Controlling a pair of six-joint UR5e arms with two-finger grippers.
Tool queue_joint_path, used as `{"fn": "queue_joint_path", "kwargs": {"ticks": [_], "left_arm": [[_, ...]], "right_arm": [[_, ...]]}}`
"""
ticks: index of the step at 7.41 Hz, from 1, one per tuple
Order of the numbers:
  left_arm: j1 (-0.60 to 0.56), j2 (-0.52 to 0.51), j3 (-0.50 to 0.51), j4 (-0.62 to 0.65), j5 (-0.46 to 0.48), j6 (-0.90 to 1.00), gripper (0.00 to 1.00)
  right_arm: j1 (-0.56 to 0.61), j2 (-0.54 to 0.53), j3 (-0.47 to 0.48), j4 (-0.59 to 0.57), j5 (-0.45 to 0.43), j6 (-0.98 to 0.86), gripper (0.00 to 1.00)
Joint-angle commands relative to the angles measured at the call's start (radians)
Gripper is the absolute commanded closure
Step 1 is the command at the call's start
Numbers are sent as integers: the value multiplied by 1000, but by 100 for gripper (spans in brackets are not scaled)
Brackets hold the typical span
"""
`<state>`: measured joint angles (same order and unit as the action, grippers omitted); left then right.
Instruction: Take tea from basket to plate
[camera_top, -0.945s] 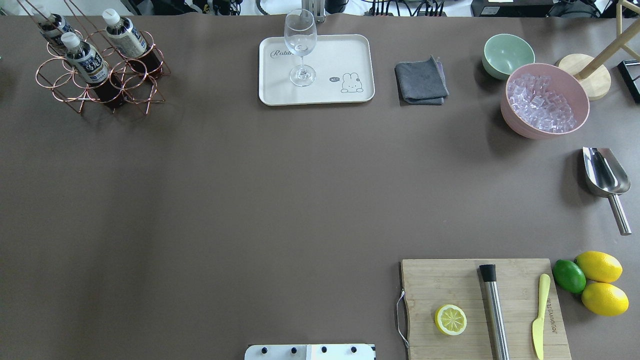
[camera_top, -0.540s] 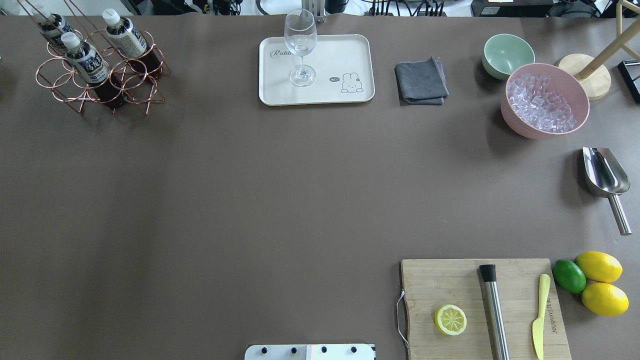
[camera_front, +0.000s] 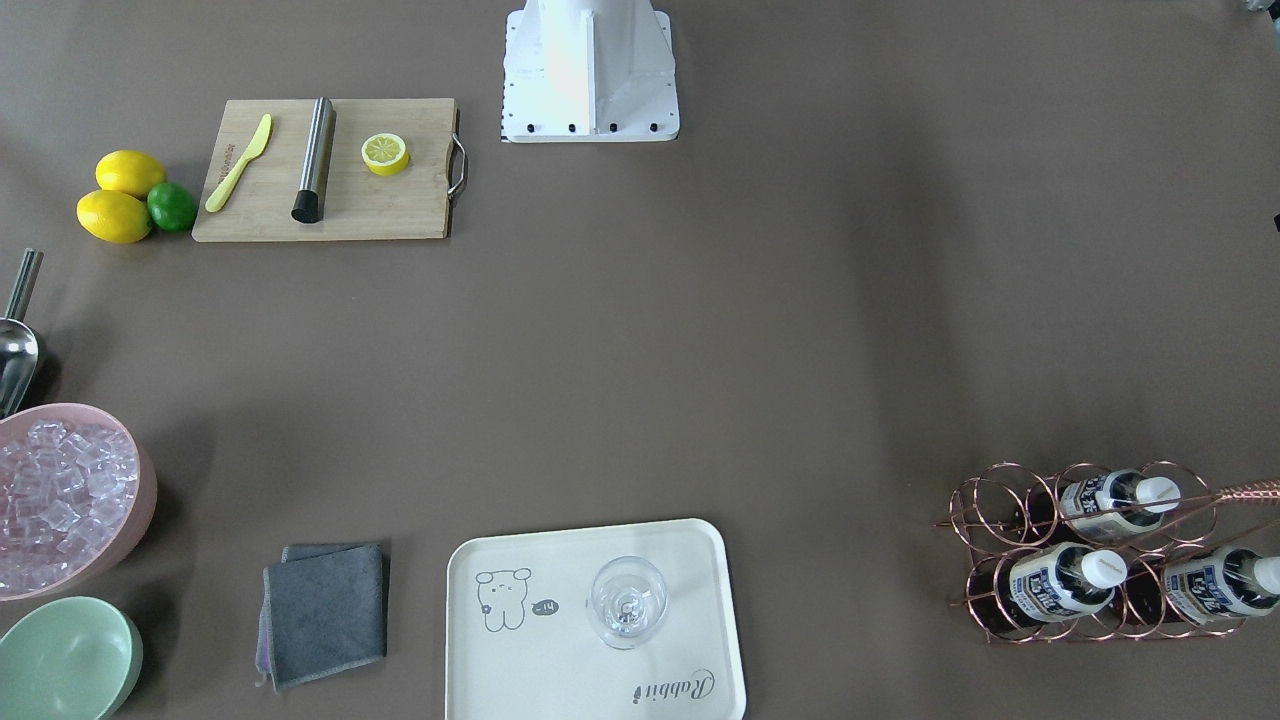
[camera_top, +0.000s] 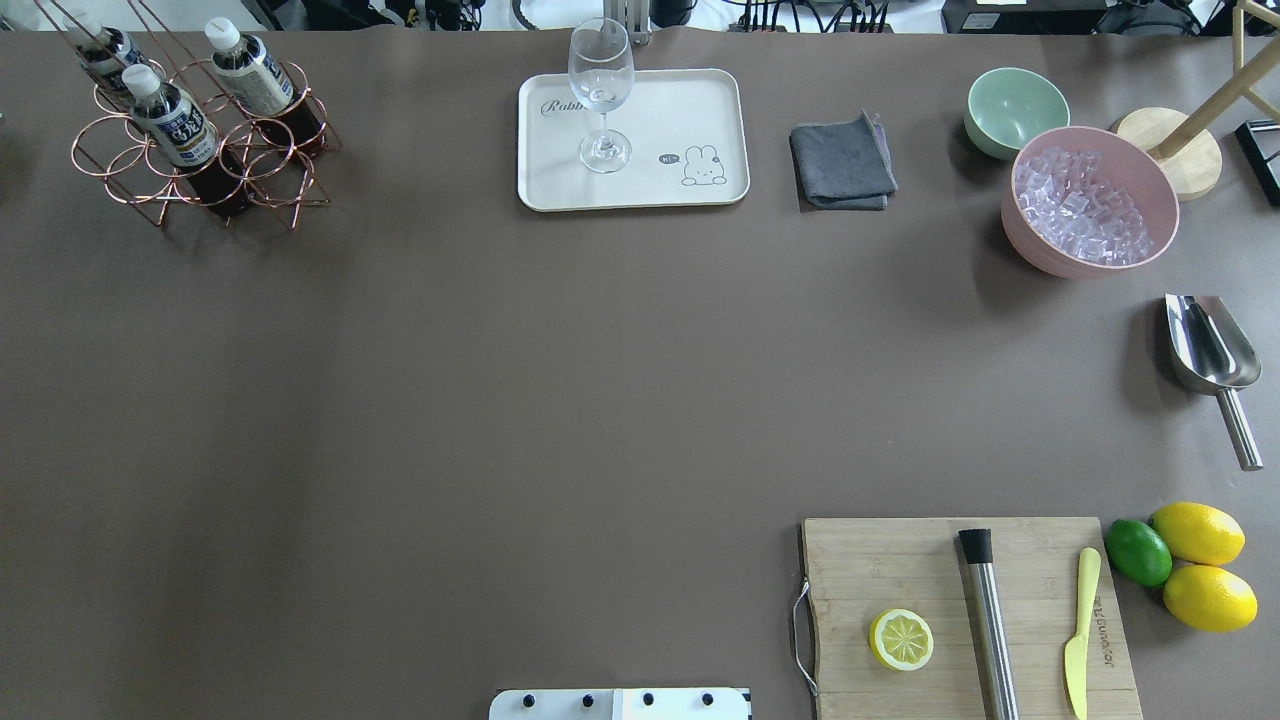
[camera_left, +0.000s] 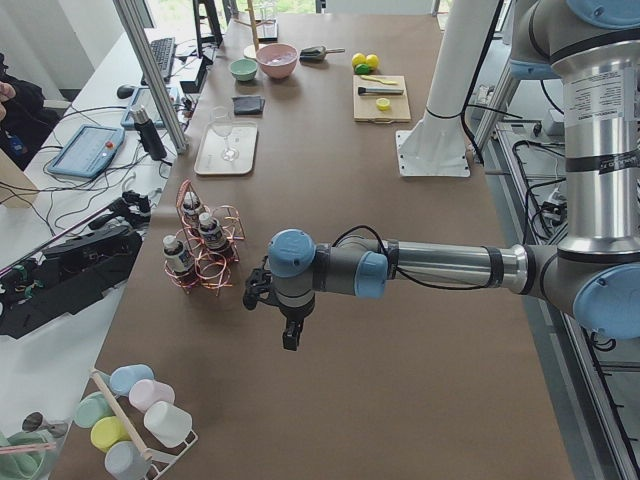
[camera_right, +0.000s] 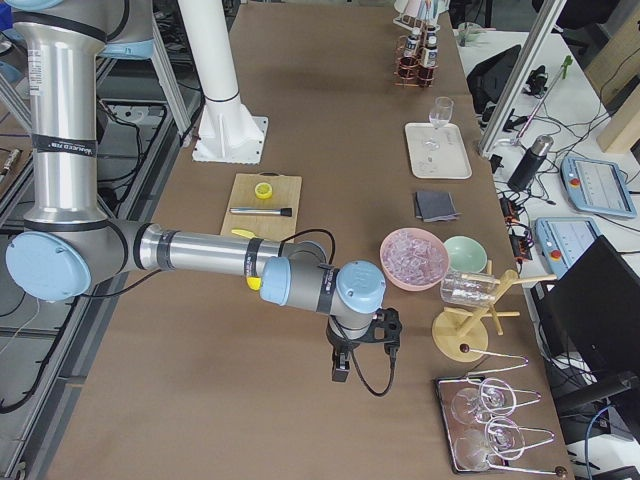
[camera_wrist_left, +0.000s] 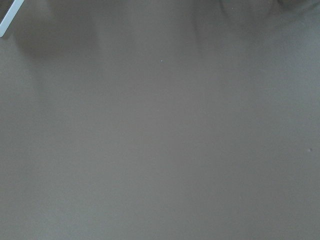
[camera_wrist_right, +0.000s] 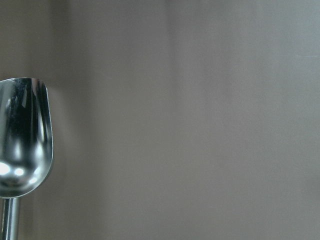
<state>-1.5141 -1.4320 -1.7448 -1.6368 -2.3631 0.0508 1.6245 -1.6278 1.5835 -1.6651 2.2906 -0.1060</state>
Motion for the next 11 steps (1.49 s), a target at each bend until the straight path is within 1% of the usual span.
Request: {"fn": "queue_joint_path", "kwargs": {"ticks": [1, 4, 11], "left_arm": [[0, -5, -1, 0, -1, 0, 2], [0, -11, -1, 0, 1, 0, 2], [2, -11, 7, 0, 7, 0, 2]], "right_arm": [[0, 0, 1, 1, -8, 0, 0], [-2, 0, 3, 1, -22, 0, 0], [0, 5, 1, 1, -22, 0, 0]]}}
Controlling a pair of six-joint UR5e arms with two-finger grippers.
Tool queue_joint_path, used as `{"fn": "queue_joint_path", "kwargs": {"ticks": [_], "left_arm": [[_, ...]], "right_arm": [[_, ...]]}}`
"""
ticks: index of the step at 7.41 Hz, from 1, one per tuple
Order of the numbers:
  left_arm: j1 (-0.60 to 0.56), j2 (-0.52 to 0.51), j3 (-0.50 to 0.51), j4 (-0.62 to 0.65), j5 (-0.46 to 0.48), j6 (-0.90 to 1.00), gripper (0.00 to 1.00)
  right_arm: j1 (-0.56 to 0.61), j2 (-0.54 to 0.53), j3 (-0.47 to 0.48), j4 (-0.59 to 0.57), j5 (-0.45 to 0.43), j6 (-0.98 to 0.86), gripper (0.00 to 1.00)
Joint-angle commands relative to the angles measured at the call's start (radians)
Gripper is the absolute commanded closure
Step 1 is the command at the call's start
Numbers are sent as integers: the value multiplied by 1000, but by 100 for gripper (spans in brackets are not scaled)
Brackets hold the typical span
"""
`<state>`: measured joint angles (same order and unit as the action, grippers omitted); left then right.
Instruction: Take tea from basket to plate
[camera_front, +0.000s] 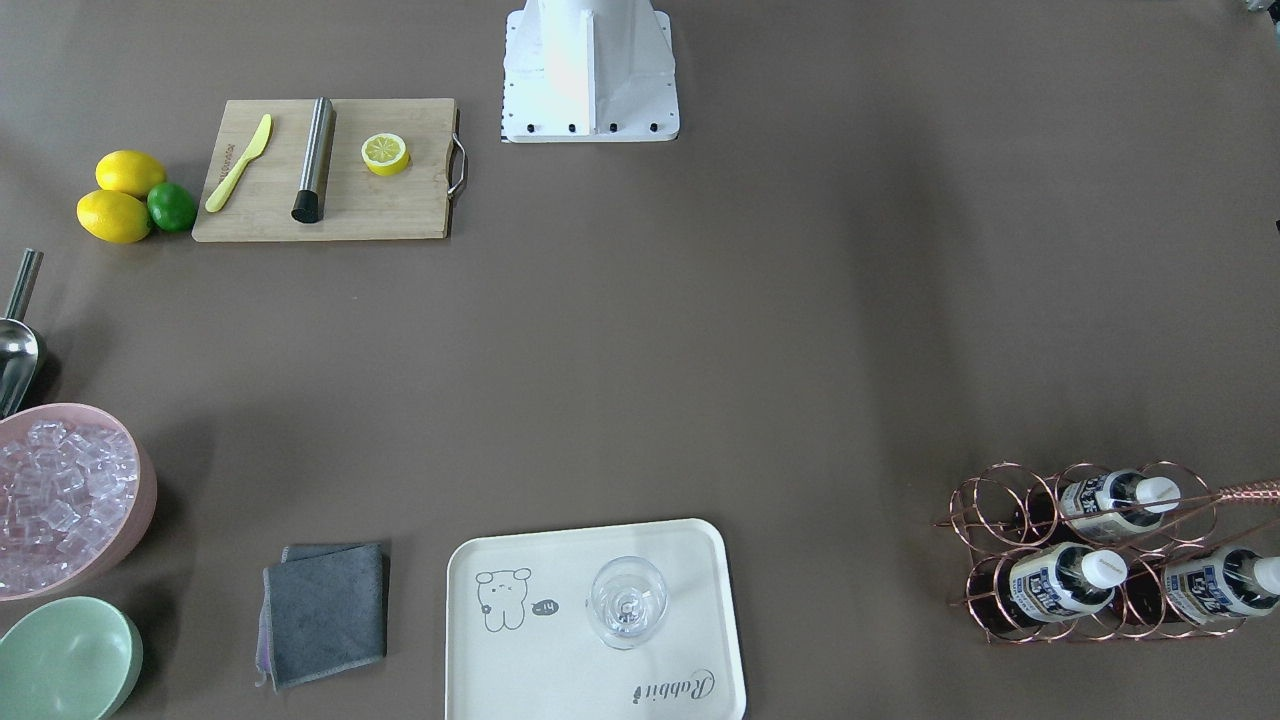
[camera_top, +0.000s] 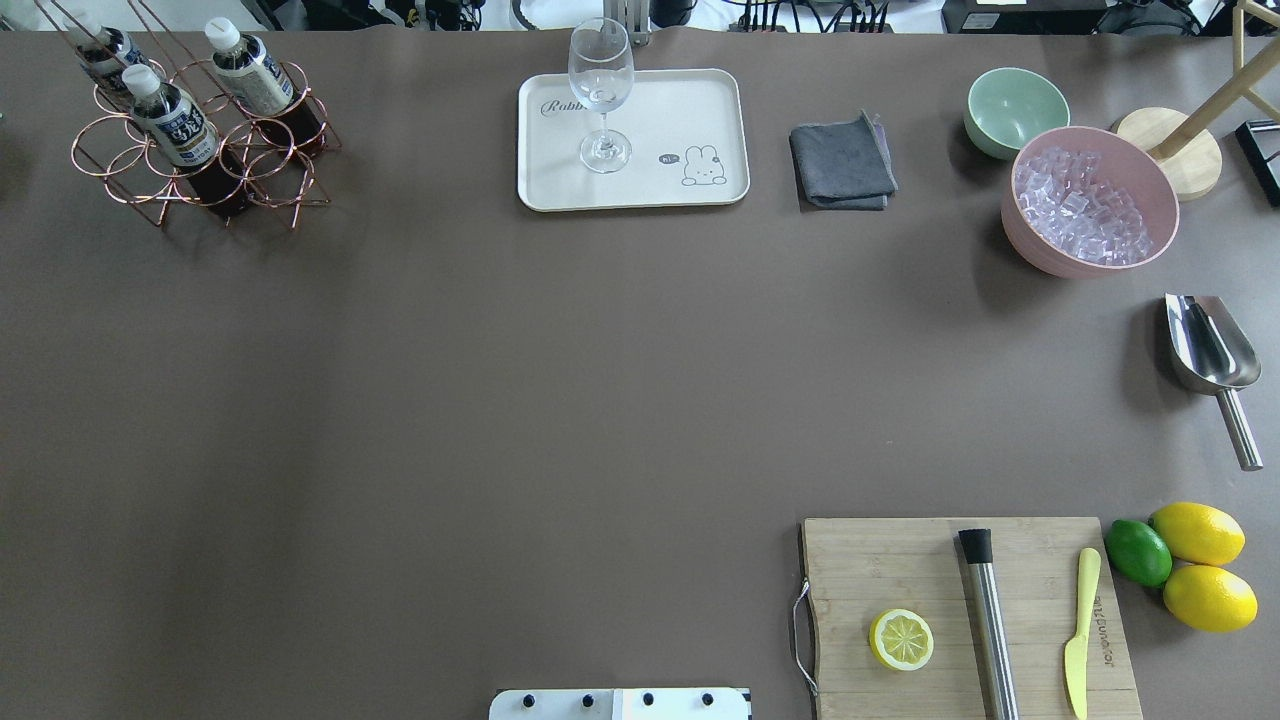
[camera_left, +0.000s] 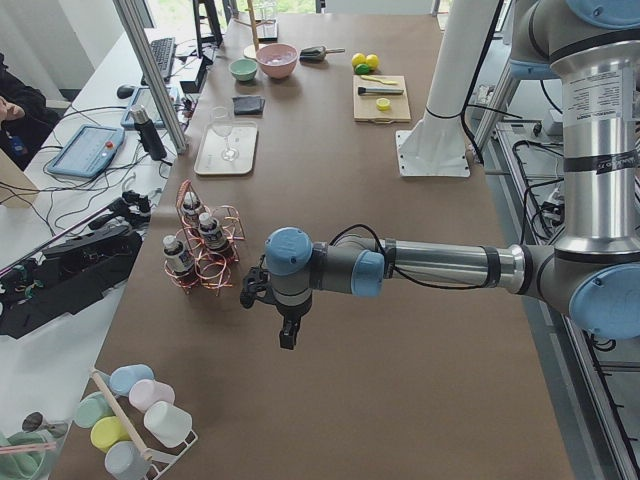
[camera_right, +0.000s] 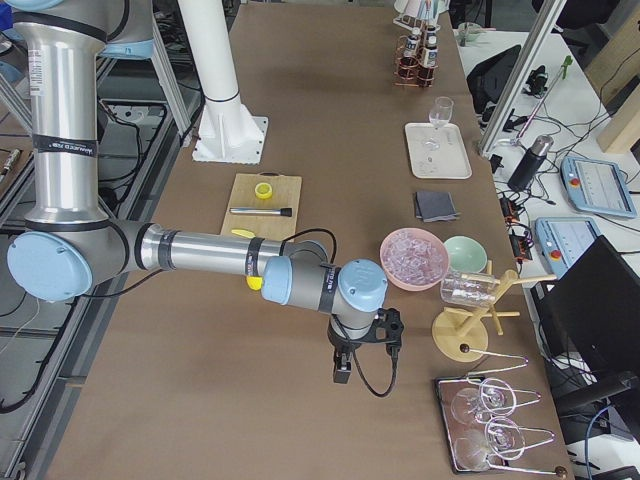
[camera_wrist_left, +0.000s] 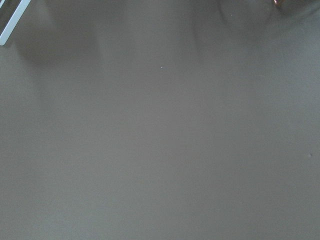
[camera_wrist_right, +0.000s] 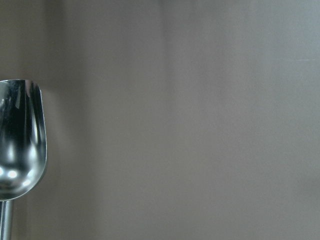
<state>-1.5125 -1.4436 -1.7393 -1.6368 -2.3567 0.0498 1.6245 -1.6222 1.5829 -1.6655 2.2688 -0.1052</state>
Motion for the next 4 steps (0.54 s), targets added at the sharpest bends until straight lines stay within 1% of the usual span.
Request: {"fn": "queue_joint_path", "kwargs": {"ticks": [1, 4], "left_arm": [[0, 0, 0, 0, -1, 1, 2], [0, 0, 0, 0, -1, -1, 2]], "right_arm": [[0, -1, -3, 1, -2, -1, 0], [0, -5, -7, 1, -3, -1, 0]]}}
